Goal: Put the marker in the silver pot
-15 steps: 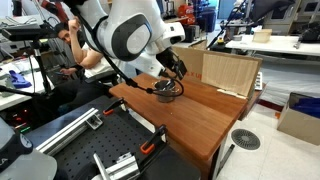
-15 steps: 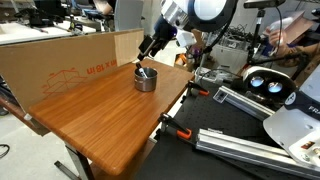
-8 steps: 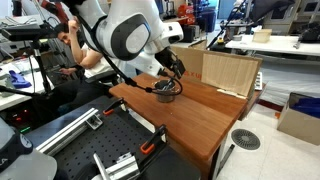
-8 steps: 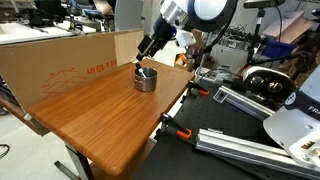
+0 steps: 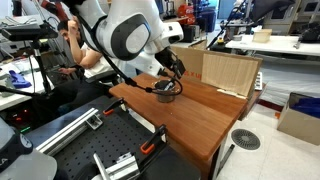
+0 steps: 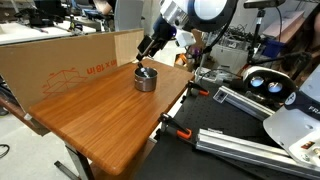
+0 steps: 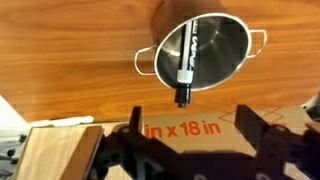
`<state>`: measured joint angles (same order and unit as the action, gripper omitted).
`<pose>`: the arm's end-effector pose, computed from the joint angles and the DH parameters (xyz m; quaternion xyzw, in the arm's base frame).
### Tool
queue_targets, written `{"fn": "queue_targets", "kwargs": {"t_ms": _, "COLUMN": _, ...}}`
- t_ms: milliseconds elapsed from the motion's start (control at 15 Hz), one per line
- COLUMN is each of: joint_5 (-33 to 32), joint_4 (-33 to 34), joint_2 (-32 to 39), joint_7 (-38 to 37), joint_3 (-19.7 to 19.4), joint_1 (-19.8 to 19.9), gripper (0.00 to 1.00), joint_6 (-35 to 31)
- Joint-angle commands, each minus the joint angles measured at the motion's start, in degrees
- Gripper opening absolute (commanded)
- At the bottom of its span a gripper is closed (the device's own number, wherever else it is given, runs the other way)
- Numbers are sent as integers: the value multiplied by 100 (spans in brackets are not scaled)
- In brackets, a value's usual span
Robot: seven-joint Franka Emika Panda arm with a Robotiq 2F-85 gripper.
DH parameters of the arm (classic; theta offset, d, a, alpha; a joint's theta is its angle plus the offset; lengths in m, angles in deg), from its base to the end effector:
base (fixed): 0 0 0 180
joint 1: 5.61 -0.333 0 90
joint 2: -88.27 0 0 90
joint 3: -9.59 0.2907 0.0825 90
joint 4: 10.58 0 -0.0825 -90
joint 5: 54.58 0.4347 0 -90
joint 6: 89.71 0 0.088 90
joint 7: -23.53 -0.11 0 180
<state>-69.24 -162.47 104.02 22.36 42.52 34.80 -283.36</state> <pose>0.4675 -0.0129 0.1482 -0.9647 -0.0282 -0.2564 0.0536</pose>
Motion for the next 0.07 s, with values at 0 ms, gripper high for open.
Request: {"fn": "queue_targets", "kwargs": {"t_ms": 0, "joint_5": 0, "joint_4": 0, "joint_2": 0, "joint_7": 0, "joint_3": 0, "joint_1": 0, "gripper": 100, "joint_6": 0}}
